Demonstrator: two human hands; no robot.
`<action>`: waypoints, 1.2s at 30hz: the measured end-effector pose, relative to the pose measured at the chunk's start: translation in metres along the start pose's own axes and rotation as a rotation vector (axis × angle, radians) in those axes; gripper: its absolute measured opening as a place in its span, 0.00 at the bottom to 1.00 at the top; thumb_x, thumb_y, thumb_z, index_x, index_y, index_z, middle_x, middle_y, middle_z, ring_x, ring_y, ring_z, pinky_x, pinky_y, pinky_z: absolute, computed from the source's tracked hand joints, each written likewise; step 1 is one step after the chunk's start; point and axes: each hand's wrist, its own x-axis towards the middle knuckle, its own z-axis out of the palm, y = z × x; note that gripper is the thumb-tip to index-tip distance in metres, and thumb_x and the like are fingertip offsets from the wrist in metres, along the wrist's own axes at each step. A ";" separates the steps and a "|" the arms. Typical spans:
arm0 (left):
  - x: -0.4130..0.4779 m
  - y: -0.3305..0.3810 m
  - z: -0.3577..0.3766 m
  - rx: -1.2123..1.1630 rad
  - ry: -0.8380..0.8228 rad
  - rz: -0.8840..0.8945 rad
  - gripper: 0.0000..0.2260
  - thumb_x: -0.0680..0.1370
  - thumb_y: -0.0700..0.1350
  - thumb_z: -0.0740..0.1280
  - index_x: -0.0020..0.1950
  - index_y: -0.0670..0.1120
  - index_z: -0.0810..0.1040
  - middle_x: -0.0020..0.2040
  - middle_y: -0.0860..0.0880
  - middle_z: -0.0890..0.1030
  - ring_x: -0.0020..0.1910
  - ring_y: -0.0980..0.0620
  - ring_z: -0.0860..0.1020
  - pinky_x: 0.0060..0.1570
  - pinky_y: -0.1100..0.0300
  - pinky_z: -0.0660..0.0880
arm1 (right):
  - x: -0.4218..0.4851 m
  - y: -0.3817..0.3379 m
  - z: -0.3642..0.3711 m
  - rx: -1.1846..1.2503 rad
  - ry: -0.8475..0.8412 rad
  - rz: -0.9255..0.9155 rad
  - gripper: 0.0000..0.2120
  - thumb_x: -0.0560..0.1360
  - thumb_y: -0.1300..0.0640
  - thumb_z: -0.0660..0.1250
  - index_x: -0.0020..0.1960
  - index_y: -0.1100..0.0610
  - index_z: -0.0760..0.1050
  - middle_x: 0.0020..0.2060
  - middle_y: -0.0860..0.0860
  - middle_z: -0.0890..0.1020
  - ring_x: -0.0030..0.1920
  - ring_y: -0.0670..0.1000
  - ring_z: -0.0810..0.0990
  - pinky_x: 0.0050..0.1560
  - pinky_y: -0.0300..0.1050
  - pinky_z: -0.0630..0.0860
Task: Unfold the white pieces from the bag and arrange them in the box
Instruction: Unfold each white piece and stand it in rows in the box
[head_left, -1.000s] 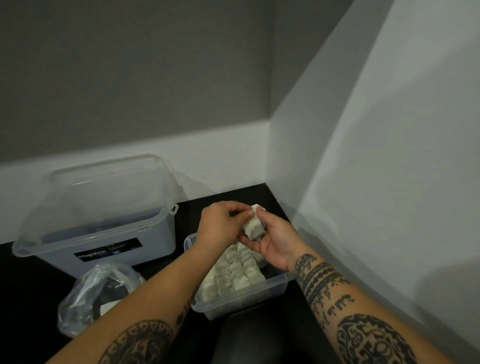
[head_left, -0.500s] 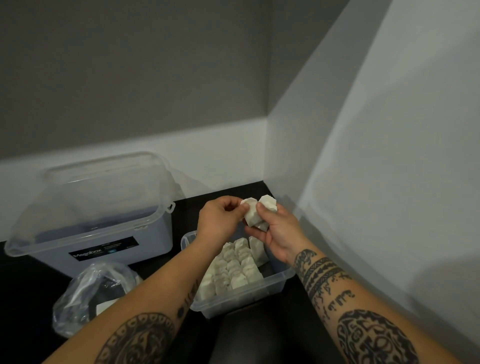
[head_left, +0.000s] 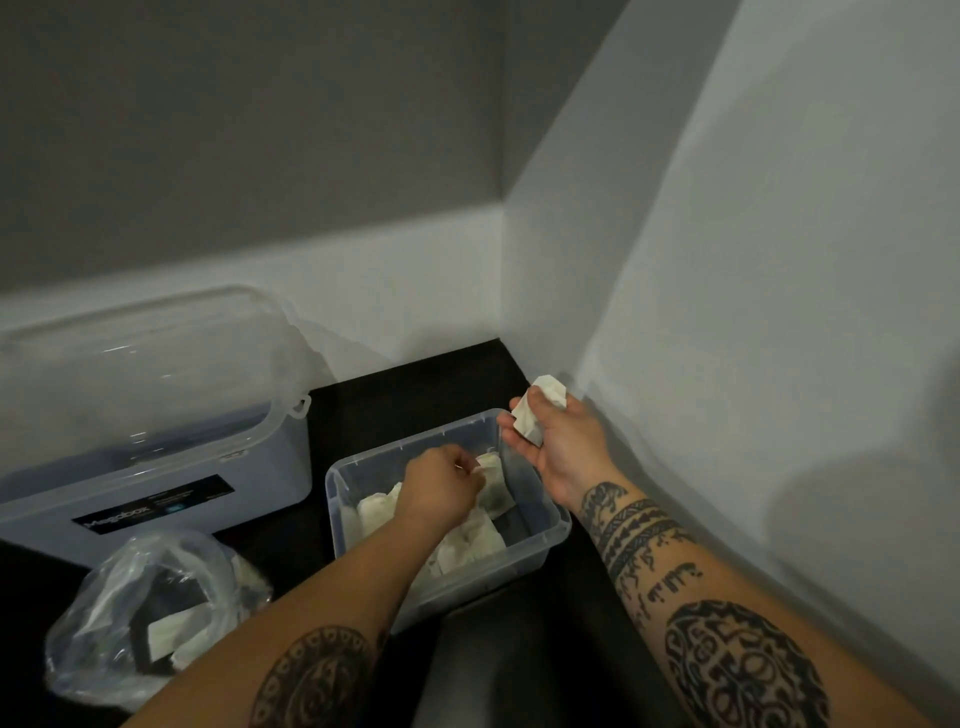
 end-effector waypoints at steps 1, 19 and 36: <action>0.002 0.000 0.004 0.012 -0.007 -0.006 0.06 0.79 0.45 0.71 0.45 0.54 0.77 0.43 0.49 0.84 0.40 0.52 0.84 0.41 0.56 0.83 | 0.000 0.001 0.000 -0.005 0.000 -0.001 0.03 0.83 0.57 0.65 0.56 0.54 0.75 0.51 0.58 0.84 0.48 0.55 0.86 0.51 0.50 0.84; 0.023 -0.004 0.026 0.210 -0.027 -0.060 0.04 0.75 0.46 0.74 0.42 0.52 0.81 0.45 0.51 0.84 0.45 0.52 0.80 0.43 0.59 0.73 | 0.014 0.000 -0.004 -0.009 0.017 -0.002 0.12 0.82 0.56 0.66 0.64 0.57 0.74 0.50 0.57 0.84 0.48 0.55 0.87 0.50 0.52 0.84; 0.000 0.029 -0.017 -0.158 0.242 0.144 0.02 0.81 0.47 0.67 0.52 0.50 0.79 0.44 0.53 0.81 0.41 0.58 0.79 0.38 0.63 0.74 | 0.003 -0.001 0.007 -0.021 -0.115 0.126 0.13 0.83 0.47 0.63 0.59 0.56 0.74 0.56 0.61 0.82 0.54 0.59 0.83 0.56 0.53 0.82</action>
